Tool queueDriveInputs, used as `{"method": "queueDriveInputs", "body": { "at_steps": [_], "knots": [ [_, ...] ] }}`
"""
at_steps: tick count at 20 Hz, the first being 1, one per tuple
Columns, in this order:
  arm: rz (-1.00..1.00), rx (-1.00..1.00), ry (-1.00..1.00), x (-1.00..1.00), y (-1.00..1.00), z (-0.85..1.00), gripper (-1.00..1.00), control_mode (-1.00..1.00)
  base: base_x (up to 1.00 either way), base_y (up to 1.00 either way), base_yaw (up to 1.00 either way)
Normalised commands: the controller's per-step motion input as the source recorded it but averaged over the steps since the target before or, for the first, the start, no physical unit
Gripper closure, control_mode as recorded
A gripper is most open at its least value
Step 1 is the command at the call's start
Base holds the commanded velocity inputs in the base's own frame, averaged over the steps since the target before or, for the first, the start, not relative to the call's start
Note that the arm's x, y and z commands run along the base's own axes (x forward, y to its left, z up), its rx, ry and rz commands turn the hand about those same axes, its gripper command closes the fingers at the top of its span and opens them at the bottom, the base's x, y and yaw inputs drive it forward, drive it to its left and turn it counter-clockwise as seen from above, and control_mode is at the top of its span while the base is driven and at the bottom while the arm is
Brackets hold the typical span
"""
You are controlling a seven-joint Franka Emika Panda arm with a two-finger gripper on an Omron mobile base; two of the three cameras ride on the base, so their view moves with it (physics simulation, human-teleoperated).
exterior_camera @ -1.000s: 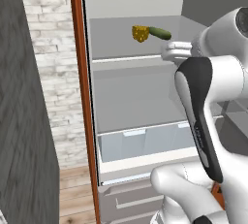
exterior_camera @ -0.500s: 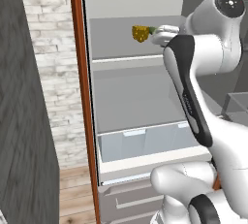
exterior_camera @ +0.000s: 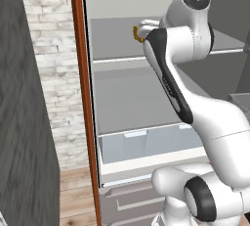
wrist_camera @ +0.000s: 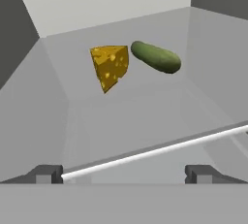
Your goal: Take the cheese, steak, and cucumber from the fridge and place them on the plate on the dining counter to create an appetizer plate.
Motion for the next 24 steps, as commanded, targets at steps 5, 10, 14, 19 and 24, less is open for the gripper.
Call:
{"method": "queueDriveInputs", "body": {
  "at_steps": [5,10,14,19,24],
  "knots": [
    [-0.04,0.00,0.00,0.55,0.00,-0.01,-1.00,-1.00,0.00,0.00,0.00],
    [-0.05,0.00,0.00,0.59,0.00,-0.16,-1.00,-1.00,0.00,0.00,0.00],
    [-0.04,0.00,0.00,0.65,0.00,-0.16,-1.00,-1.00,0.00,0.00,0.00],
    [-0.02,0.00,0.00,0.69,0.00,-0.12,-1.00,-1.00,0.00,0.00,0.00],
    [0.00,0.00,0.00,0.69,0.00,-0.09,-1.00,-1.00,0.00,0.00,0.00]
  ]
}}
